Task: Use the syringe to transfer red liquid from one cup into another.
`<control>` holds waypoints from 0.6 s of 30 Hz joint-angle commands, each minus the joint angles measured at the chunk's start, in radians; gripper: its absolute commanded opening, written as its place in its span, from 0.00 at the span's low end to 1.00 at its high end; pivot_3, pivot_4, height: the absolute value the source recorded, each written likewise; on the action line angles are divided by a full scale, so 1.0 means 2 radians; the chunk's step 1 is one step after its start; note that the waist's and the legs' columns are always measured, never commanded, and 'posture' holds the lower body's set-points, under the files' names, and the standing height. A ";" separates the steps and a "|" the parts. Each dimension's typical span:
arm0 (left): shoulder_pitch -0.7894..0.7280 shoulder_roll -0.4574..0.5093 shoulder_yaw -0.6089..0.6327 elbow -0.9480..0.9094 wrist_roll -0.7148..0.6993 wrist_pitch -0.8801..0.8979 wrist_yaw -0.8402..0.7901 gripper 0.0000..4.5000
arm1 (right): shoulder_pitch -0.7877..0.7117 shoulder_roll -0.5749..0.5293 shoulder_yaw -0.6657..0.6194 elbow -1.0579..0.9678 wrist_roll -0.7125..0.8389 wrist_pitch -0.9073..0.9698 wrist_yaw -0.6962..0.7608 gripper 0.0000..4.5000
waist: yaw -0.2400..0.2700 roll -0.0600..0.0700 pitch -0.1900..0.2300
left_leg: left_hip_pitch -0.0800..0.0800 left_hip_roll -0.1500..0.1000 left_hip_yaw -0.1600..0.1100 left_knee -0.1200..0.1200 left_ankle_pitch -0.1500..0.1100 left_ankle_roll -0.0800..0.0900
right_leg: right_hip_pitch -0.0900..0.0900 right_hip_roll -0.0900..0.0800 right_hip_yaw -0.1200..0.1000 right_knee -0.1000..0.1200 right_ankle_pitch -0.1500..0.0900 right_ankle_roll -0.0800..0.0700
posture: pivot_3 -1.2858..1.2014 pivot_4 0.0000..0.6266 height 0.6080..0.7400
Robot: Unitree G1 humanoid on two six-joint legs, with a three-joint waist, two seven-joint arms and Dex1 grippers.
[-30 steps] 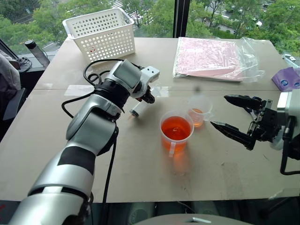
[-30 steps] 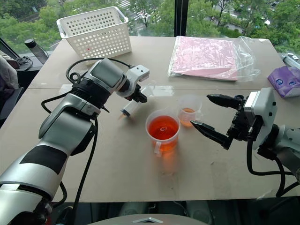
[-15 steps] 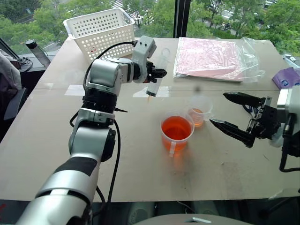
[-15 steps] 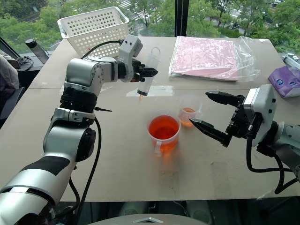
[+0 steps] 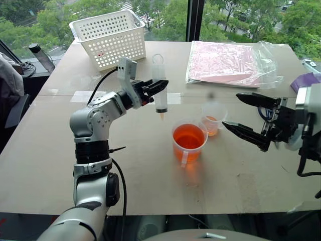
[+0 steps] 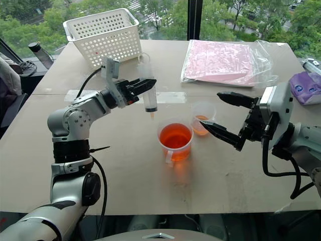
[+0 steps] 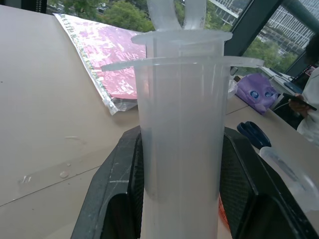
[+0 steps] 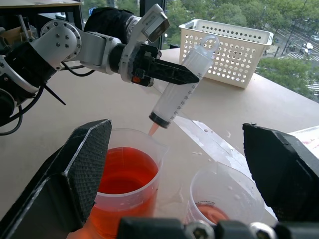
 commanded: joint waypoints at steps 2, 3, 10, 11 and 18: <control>-0.021 0.017 0.026 -0.017 -0.024 -0.042 -0.010 0.31 | -0.012 0.002 0.000 0.002 0.000 -0.006 0.006 1.00 | 0.001 0.000 0.000 | 0.000 0.000 0.000 0.000 0.000 0.000 | 0.000 0.000 0.000 0.000 0.000 0.000 | 0.52 0.24 1.00; -0.024 0.015 0.036 -0.014 -0.034 -0.046 -0.009 0.31 | -0.014 0.004 0.004 0.002 -0.001 -0.006 0.005 1.00 | 0.001 0.000 0.000 | 0.000 0.000 0.000 0.000 0.000 0.000 | 0.000 0.000 0.000 0.000 0.000 0.000 | 0.52 0.24 1.00; 0.007 -0.006 0.036 -0.071 -0.099 -0.051 -0.032 0.31 | -0.073 0.026 0.009 0.021 0.036 0.007 -0.044 1.00 | -0.003 0.000 0.000 | 0.000 0.000 0.000 0.000 0.000 0.000 | 0.000 0.000 0.000 0.000 0.000 0.000 | 0.52 0.24 1.00; 0.012 -0.009 0.033 -0.077 -0.105 -0.051 -0.034 0.31 | -0.085 0.031 0.009 0.026 0.051 0.014 -0.057 1.00 | -0.002 0.000 0.000 | 0.000 0.000 0.000 0.000 0.000 0.000 | 0.000 0.000 0.000 0.000 0.000 0.000 | 0.52 0.24 1.00; 0.012 -0.009 0.006 -0.112 -0.151 -0.043 -0.056 0.31 | -0.202 0.061 0.040 0.071 0.120 0.067 -0.178 1.00 | -0.004 0.000 0.000 | 0.000 0.000 0.000 0.000 0.000 0.000 | 0.000 0.000 0.000 0.000 0.000 0.000 | 0.52 0.24 1.00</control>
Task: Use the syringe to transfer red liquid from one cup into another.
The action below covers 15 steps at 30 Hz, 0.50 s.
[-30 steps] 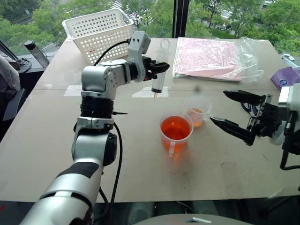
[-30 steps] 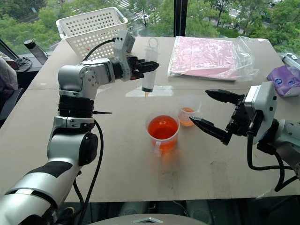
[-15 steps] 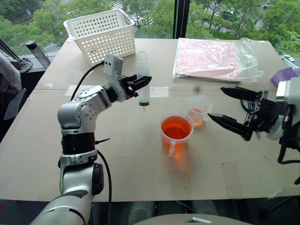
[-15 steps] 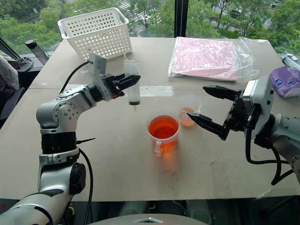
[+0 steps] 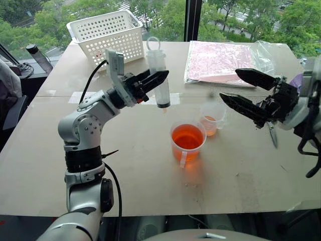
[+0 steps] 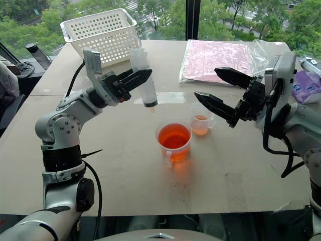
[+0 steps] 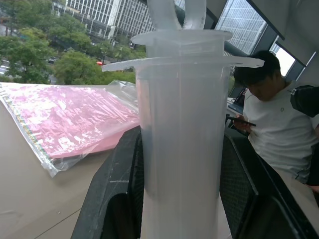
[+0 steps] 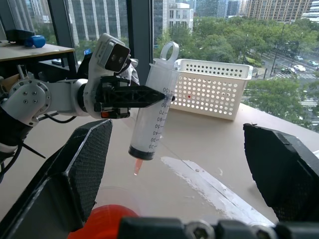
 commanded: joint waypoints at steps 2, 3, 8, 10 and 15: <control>-0.019 0.005 -0.018 -0.042 -0.038 -0.002 -0.025 0.31 | -0.073 0.015 0.007 0.027 0.060 0.025 -0.063 1.00 | 0.000 0.000 0.000 | 0.000 0.000 0.000 0.000 0.000 0.000 | 0.000 0.000 0.000 0.000 0.000 0.000 | 0.52 0.24 1.00; -0.021 0.007 -0.021 -0.044 -0.042 -0.002 -0.029 0.31 | -0.083 0.017 0.008 0.031 0.070 0.030 -0.070 1.00 | 0.001 0.000 0.000 | 0.000 0.000 0.000 0.000 0.000 0.000 | 0.000 0.000 0.000 0.000 0.000 0.000 | 0.52 0.24 1.00; -0.067 0.001 -0.042 -0.038 -0.061 -0.003 -0.044 0.31 | -0.125 0.011 0.015 0.060 0.098 0.058 -0.085 1.00 | 0.003 0.000 0.000 | -0.001 0.000 0.000 0.000 0.000 0.000 | 0.000 0.000 0.000 -0.001 0.000 0.000 | 0.52 0.24 1.00; -0.070 0.003 -0.052 -0.043 -0.072 0.004 -0.058 0.31 | -0.128 0.007 0.010 0.067 0.104 0.064 -0.089 1.00 | 0.003 0.000 0.000 | -0.001 0.000 0.000 0.000 0.000 0.000 | 0.000 0.000 0.000 -0.001 0.000 0.000 | 0.52 0.24 1.00; -0.057 0.008 -0.083 -0.052 -0.066 -0.008 -0.084 0.31 | -0.123 -0.009 -0.005 0.068 0.126 0.073 -0.102 1.00 | 0.002 0.000 0.000 | -0.001 0.000 0.000 -0.001 0.000 0.000 | 0.000 0.000 0.000 -0.001 0.000 0.000 | 0.52 0.24 1.00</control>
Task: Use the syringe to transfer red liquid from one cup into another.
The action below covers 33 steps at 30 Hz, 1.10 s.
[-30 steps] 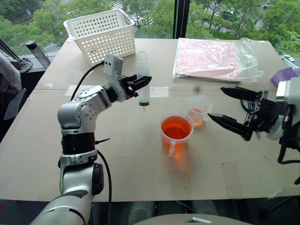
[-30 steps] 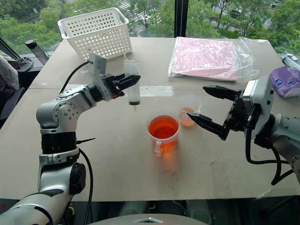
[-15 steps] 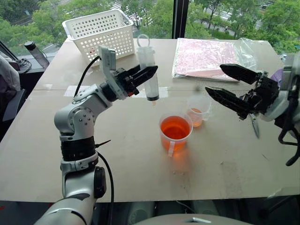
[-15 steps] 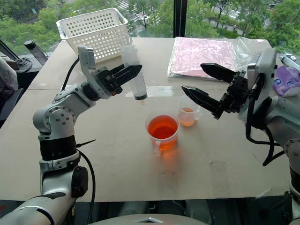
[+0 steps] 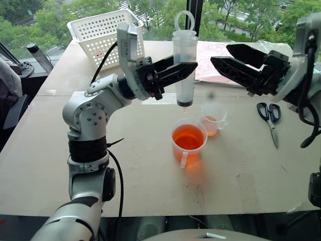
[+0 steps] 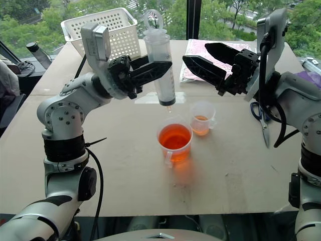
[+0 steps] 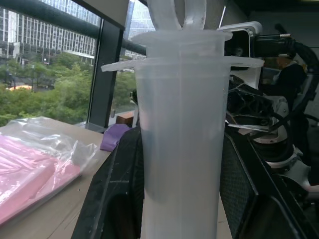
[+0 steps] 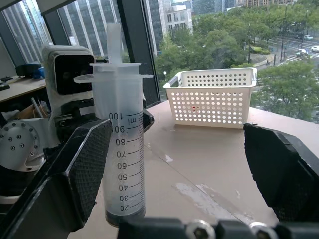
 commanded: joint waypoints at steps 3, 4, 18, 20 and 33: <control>0.024 0.013 -0.053 -0.019 0.044 -0.055 -0.050 0.31 | 0.004 -0.038 -0.045 -0.012 0.048 0.011 -0.015 1.00 | -0.001 0.000 0.000 | 0.000 0.000 0.000 0.000 0.000 0.000 | 0.000 0.000 0.000 0.000 0.000 0.000 | 0.52 0.24 1.00; 0.028 0.013 -0.060 -0.018 0.052 -0.065 -0.055 0.31 | 0.007 -0.045 -0.049 -0.012 0.056 0.012 -0.015 1.00 | 0.000 0.000 0.000 | 0.000 0.000 0.000 0.000 0.000 0.000 | 0.000 0.000 0.000 0.000 0.000 0.000 | 0.52 0.24 1.00; 0.089 -0.012 -0.106 -0.018 0.133 -0.178 -0.070 0.31 | 0.019 -0.074 -0.019 -0.054 0.095 0.017 -0.029 1.00 | 0.001 0.000 0.000 | 0.000 0.000 0.000 -0.001 0.000 0.000 | 0.000 0.000 0.000 -0.001 0.000 0.000 | 0.52 0.24 1.00; 0.091 -0.019 -0.105 -0.018 0.140 -0.185 -0.057 0.31 | 0.018 -0.084 -0.016 -0.059 0.095 0.022 -0.024 1.00 | 0.002 0.000 0.000 | 0.000 0.000 0.000 -0.001 0.000 0.000 | 0.000 0.000 0.000 -0.001 0.000 0.000 | 0.52 0.24 1.00; 0.109 -0.044 -0.119 -0.036 0.159 -0.197 -0.026 0.31 | -0.004 -0.068 0.037 -0.065 0.105 0.019 -0.139 0.89 | 0.002 0.000 0.000 | 0.000 0.000 0.000 -0.001 0.000 0.001 | 0.000 0.000 0.000 -0.001 0.000 0.000 | 0.52 0.24 1.00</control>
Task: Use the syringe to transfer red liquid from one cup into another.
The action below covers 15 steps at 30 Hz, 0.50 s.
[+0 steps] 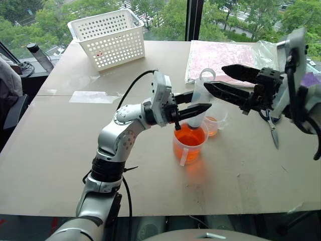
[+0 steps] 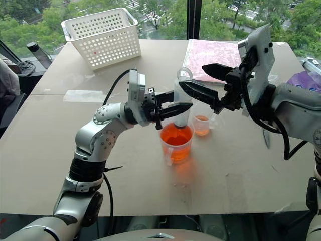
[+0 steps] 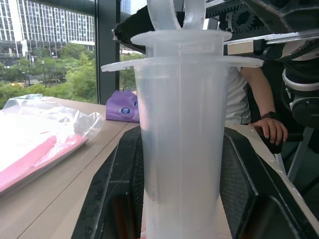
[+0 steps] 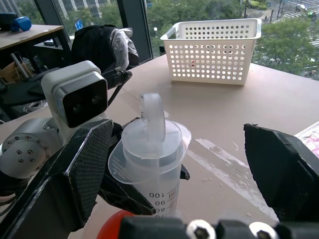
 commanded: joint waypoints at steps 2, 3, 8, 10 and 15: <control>-0.002 -0.003 -0.001 -0.029 -0.004 -0.007 0.006 0.31 | -0.012 -0.004 -0.007 -0.007 0.018 -0.010 -0.031 0.71 | 0.000 0.000 0.000 | 0.000 0.000 0.000 0.000 0.000 0.000 | 0.000 0.000 0.000 0.000 0.000 0.000 | 0.52 0.24 1.00; -0.002 -0.003 -0.001 -0.030 -0.005 -0.006 0.006 0.31 | -0.011 -0.005 -0.009 -0.007 0.019 -0.010 -0.032 0.59 | 0.000 0.000 0.000 | 0.000 0.000 0.000 0.000 0.000 0.000 | 0.000 0.000 0.000 0.000 0.000 0.000 | 0.52 0.24 1.00; -0.005 0.002 0.001 -0.037 -0.012 0.002 0.007 0.31 | -0.009 -0.008 -0.015 -0.013 0.028 -0.013 -0.023 0.08 | 0.000 0.000 0.000 | 0.000 0.000 0.000 0.000 0.000 0.000 | 0.000 0.000 0.000 0.000 0.000 0.000 | 0.52 0.24 1.00; -0.003 0.005 0.002 -0.043 -0.014 0.005 0.005 0.31 | -0.008 -0.007 -0.014 -0.016 0.030 -0.015 -0.022 0.01 | 0.000 0.000 0.000 | 0.000 0.000 0.000 0.000 0.000 0.000 | 0.000 0.000 0.000 0.000 0.000 0.000 | 0.52 0.24 1.00; -0.002 0.013 0.011 -0.063 -0.038 0.028 0.009 0.31 | -0.005 -0.007 -0.015 -0.024 0.041 -0.020 -0.011 0.01 | 0.000 0.000 0.000 | 0.000 0.000 0.000 0.000 0.000 0.000 | 0.000 0.000 0.000 0.000 0.000 0.000 | 0.52 0.24 1.00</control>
